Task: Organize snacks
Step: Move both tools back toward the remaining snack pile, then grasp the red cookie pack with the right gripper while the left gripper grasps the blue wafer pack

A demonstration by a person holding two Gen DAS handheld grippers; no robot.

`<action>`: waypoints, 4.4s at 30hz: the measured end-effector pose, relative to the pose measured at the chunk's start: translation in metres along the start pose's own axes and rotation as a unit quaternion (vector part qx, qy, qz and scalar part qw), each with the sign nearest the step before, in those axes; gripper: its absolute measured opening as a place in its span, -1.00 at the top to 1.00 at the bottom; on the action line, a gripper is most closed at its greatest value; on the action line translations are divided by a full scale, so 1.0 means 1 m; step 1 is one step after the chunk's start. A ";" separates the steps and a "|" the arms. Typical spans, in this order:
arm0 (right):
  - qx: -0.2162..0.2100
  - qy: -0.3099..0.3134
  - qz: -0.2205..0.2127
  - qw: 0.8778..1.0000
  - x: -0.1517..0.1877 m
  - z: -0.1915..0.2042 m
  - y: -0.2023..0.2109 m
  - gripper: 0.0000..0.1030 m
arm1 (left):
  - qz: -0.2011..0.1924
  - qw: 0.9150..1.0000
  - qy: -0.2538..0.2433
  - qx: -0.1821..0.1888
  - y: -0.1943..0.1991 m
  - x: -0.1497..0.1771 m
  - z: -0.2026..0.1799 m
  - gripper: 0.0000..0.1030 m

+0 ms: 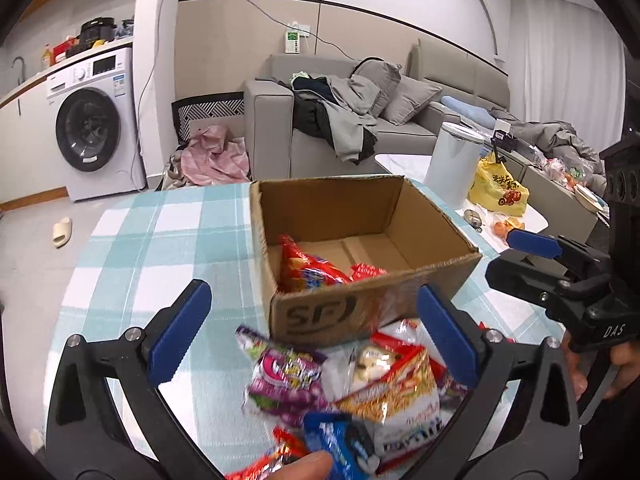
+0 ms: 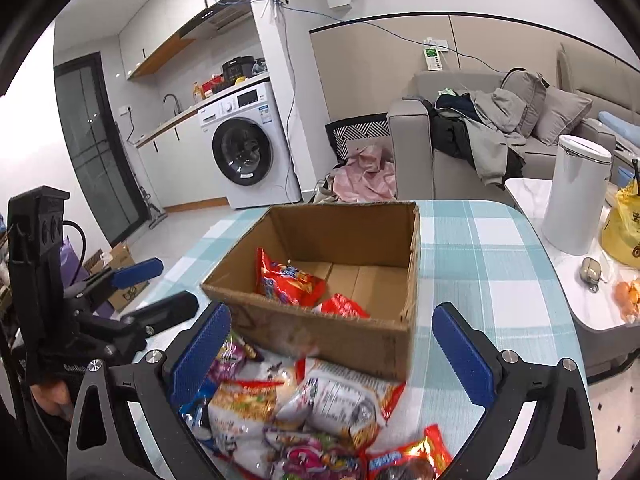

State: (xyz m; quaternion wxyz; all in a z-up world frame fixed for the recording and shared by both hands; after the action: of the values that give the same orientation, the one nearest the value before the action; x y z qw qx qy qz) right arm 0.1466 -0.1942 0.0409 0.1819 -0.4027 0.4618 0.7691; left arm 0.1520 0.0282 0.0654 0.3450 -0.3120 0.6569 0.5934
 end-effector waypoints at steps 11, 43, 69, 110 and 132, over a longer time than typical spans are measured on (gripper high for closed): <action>0.012 0.017 0.018 1.000 0.026 0.007 0.023 -0.99 | -0.002 1.000 0.013 -0.018 0.043 0.034 0.012 -0.99; 0.065 -0.029 0.074 0.995 0.084 -0.051 0.038 -0.99 | 0.074 0.997 0.013 -0.017 0.033 0.099 0.016 -0.99; 0.108 -0.003 0.148 0.983 0.115 -0.062 -0.006 -0.98 | 0.121 0.992 0.021 -0.005 -0.005 0.118 0.012 -0.99; 0.070 -0.016 0.112 0.991 0.110 -0.058 0.000 0.07 | 0.090 0.994 -0.008 0.059 -0.004 0.121 -0.010 -0.16; 0.066 -0.014 0.112 0.991 0.109 -0.054 0.003 0.07 | 0.115 0.989 -0.038 0.089 -0.008 0.128 -0.029 0.18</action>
State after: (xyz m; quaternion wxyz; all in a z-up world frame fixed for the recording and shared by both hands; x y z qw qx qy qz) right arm 0.1026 -0.2519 -0.0573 0.1274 -0.3251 0.5514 0.7577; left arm 0.0835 -0.0013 -0.0427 0.3256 -0.1797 0.7253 0.5794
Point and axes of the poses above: each gripper's, at about its wrist camera, not at the fingertips, and y roughly against the way its jaws point, z to its left, x to its underside, the point moved 1 cm from there along -y, roughly the way its jaws point, and after that the axes turned 3 degrees about -y, right-handed, at the moved point
